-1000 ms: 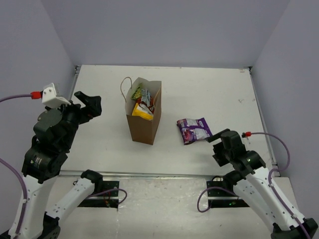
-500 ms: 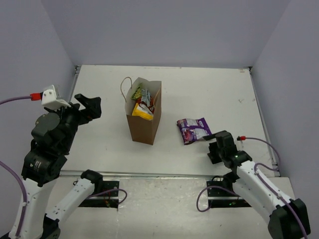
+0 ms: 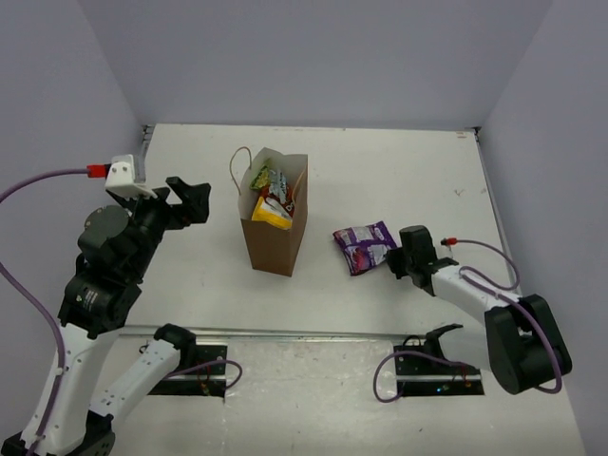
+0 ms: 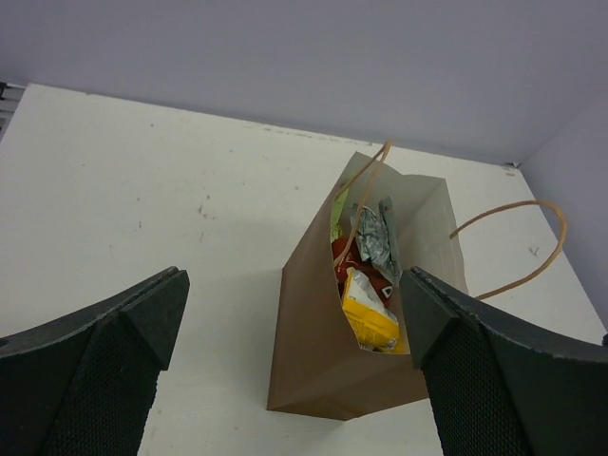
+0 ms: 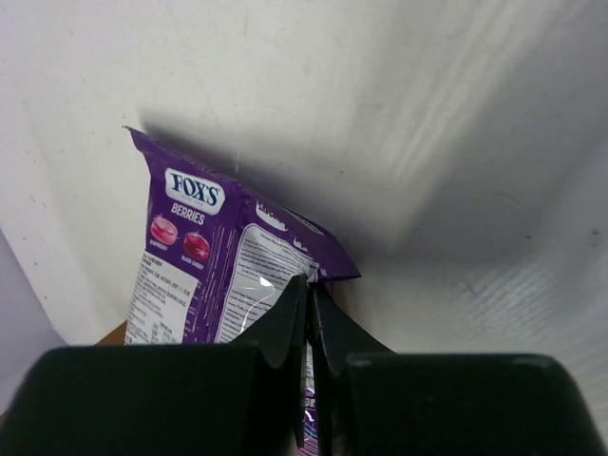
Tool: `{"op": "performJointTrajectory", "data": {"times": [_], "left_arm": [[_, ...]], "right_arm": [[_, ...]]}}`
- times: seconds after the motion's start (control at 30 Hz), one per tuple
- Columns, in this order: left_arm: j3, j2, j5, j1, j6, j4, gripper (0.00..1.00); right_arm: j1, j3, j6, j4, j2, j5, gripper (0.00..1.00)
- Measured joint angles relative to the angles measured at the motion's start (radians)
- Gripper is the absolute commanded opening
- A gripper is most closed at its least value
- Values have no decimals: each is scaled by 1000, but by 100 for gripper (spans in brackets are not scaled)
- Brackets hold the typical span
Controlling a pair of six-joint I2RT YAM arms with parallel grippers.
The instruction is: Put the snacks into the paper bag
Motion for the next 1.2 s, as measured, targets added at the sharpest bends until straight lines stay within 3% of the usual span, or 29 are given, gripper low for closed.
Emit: {"op": "performJointTrajectory", "data": {"times": [0.13,0.27,0.4,0.53,0.8,1.0,1.2], "left_arm": [[-61,0,25,0,16,47,100],[-95,20,46,0,24,87,100],[-121,58,76,-3,36,154,100],[-142,90,99,-19,43,211,100],[-151,77,111,-26,51,248,100],[-151,46,106,-26,62,251,100],[-159,32,100,-26,77,256,100]], "right_arm": [[-1,73,-93,-25,22,0,0],[6,169,-244,-80,-80,2,0],[29,329,-430,-102,-203,-8,0],[57,535,-609,-103,-208,-31,0],[173,1027,-863,-122,-35,-59,0],[262,1278,-909,-117,113,-93,0],[337,1425,-917,-111,219,-145,0]]}}
